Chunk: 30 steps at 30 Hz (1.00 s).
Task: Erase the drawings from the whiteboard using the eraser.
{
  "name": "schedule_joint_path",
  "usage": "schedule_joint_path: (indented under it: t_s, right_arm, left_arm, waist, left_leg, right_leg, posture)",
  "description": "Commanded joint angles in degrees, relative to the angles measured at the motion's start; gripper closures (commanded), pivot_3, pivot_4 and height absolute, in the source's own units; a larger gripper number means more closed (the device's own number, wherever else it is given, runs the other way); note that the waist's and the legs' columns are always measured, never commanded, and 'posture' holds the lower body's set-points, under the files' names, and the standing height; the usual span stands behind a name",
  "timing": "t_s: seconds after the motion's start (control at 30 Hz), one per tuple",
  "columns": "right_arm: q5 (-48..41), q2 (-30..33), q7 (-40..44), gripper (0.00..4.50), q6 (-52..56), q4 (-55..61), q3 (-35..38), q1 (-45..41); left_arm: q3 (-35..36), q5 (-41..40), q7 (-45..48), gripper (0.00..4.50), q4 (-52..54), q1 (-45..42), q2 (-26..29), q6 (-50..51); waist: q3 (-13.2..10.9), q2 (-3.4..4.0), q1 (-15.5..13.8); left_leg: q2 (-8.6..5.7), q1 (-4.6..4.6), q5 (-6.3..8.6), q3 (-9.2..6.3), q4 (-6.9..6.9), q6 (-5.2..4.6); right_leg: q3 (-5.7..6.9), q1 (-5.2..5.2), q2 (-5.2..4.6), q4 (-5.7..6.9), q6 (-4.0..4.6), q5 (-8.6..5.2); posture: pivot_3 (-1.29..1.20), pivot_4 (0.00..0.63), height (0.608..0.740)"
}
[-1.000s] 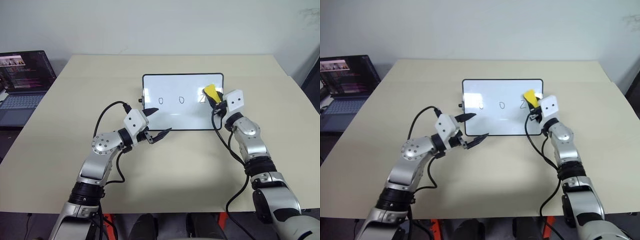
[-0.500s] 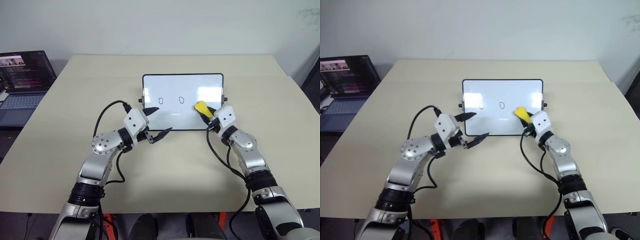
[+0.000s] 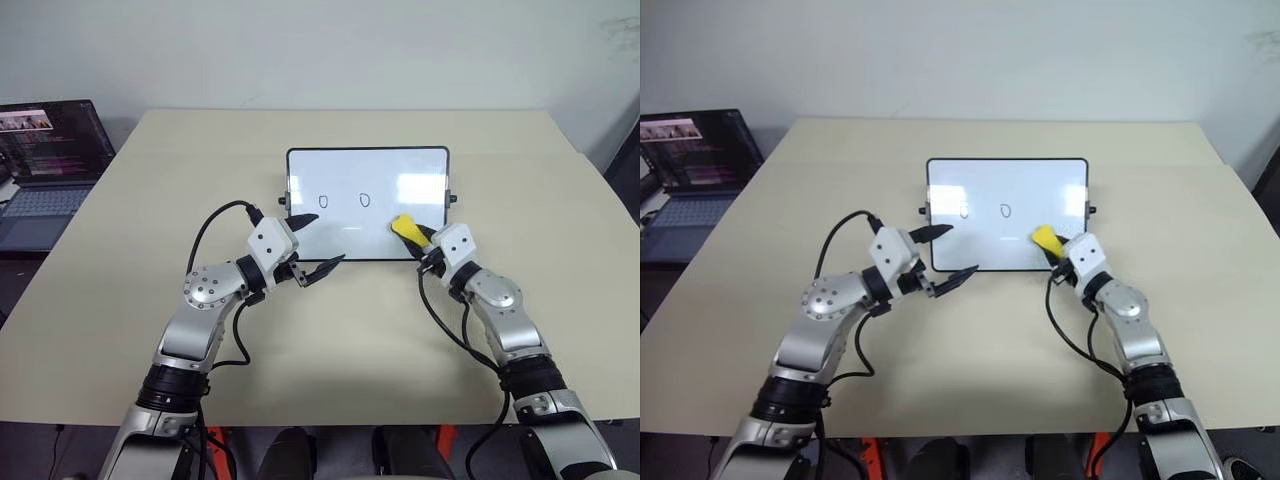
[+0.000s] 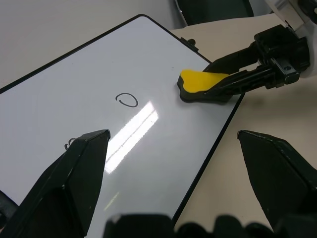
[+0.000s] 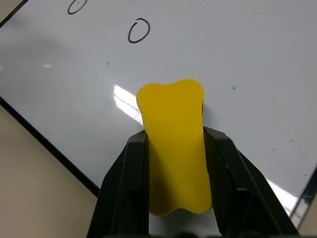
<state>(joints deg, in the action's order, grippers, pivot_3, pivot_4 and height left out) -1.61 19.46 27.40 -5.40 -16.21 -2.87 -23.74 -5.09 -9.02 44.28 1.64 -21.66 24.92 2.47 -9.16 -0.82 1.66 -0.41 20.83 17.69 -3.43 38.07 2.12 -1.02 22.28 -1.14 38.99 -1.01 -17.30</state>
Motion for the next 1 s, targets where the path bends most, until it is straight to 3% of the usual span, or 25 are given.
schedule_joint_path:
  t_s: [0.03, 0.37, 1.0]
  right_arm:
    - [-1.79, 0.27, -0.57, 3.27, 2.39, 7.33, 1.87, 0.56]
    - [-4.78, -0.81, -4.31, 3.27, 16.70, 27.69, 3.17, 5.25]
    - [-3.68, -0.85, -6.33, 3.27, 16.61, 25.01, 3.04, 3.52]
  left_arm:
    - [0.98, -0.94, -0.47, 0.00, 1.56, -0.29, -0.14, -0.70]
    - [0.96, -0.88, -0.46, 0.00, 0.98, -0.55, -0.29, -0.91]
    - [1.61, -0.94, 0.26, 0.00, -0.02, -0.87, 0.69, -1.24]
  waist:
    - [0.00, 0.00, 0.09]
    - [0.00, 0.00, 0.00]
    - [0.00, 0.00, 0.05]
  left_leg:
    - [0.00, 0.00, 0.00, 0.01, -0.01, 0.00]
    - [0.00, 0.01, 0.00, -0.04, 0.00, 0.00]
    - [-0.01, 0.01, 0.00, -0.03, -0.01, 0.00]
  right_leg:
    - [-0.01, 0.01, 0.00, -0.01, 0.00, 0.00]
    - [0.02, 0.00, 0.00, -0.01, 0.00, 0.00]
    - [0.02, 0.00, 0.00, -0.01, -0.01, 0.00]
  posture:
    - [0.00, 0.150, 0.740]
    - [0.00, 0.150, 0.740]
    - [0.00, 0.150, 0.740]
